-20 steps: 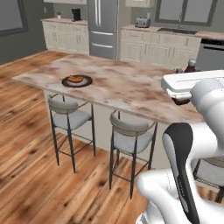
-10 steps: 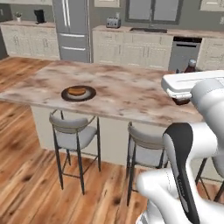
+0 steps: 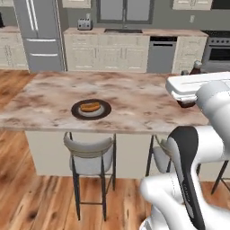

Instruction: Move the hot dog bun to the plate on the dining table and place the condiment next to that plate. Then navigate to the fridge and take the sausage and place it on the plate as well.

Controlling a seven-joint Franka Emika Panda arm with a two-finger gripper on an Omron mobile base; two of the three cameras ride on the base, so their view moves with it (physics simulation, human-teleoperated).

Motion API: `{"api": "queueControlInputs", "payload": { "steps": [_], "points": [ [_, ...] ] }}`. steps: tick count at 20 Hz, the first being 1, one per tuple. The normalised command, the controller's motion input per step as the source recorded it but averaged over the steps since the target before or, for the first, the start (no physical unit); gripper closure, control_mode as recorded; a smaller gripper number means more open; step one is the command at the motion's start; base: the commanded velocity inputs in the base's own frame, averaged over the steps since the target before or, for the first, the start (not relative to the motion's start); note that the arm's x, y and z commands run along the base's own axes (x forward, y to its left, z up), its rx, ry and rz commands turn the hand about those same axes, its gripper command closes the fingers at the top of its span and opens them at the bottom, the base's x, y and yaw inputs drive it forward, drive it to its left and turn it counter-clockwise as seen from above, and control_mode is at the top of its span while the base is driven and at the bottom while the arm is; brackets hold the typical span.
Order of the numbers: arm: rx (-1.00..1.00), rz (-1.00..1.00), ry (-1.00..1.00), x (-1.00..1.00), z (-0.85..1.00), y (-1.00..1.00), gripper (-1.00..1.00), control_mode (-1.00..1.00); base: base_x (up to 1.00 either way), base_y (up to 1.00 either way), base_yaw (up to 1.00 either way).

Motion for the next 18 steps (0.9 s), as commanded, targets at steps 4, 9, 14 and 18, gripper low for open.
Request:
{"api": "queueControlInputs", "payload": {
  "steps": [4,9,14,18],
  "points": [
    [0.0,0.0,0.0,0.0,0.0,0.0,1.0,1.0,0.79,0.92,-0.44],
    [0.0,0.0,0.0,0.0,0.0,0.0,1.0,1.0,0.79,0.79,-0.43],
    [0.0,0.0,0.0,0.0,0.0,0.0,1.0,1.0,0.89,0.22,-0.26],
    [0.0,0.11,0.03,0.65,-0.35,-0.19,1.0,-1.0,0.25,0.0,0.0]
  ]
}}
